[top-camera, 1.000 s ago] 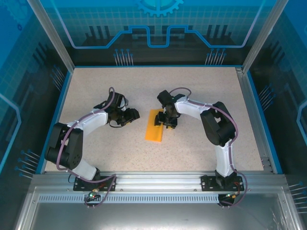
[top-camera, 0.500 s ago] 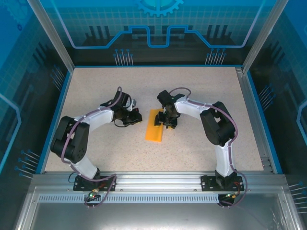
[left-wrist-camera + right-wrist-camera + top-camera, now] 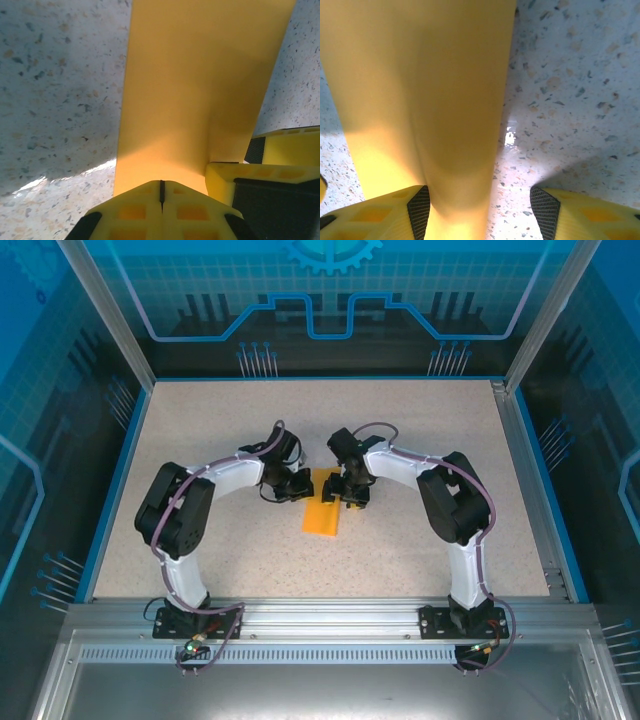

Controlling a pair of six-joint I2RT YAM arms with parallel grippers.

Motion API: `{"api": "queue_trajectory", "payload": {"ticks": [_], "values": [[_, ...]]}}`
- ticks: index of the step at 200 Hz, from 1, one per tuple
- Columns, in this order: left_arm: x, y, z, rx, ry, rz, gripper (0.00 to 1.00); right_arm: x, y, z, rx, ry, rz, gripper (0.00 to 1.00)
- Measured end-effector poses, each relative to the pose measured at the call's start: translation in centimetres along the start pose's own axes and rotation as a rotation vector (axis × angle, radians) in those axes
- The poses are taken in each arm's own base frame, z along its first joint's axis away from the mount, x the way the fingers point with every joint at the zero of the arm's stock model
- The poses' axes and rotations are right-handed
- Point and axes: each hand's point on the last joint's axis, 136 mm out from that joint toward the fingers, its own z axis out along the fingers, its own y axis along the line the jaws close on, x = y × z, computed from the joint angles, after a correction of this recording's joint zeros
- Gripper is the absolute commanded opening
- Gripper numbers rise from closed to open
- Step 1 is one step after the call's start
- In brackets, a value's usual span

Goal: Fold a paper plane with a square sheet of paper (pick it up from the middle)
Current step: Hold the square sheet of paper at the center of the table.

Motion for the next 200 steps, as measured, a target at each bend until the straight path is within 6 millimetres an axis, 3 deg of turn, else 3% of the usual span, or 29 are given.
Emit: {"api": "queue_trajectory", "payload": {"ticks": [106,182,192,200], "values": [[0.0,1.2,2.1,-0.065,0.024,0.011,0.0,0.0,0.0,0.0,0.0,0.0,0.0,0.63],[0.0,1.3,2.1,-0.065,0.023,0.016,0.0,-0.1,0.3,-0.5,-0.034,-0.029,-0.01,0.64],[0.0,1.3,2.1,-0.065,0.023,0.016,0.0,-0.1,0.3,-0.9,-0.052,-0.054,-0.014,0.63],[0.0,1.3,2.1,-0.065,0.023,0.017,0.0,-0.1,0.1,-1.5,-0.073,-0.076,-0.013,0.56]]}}
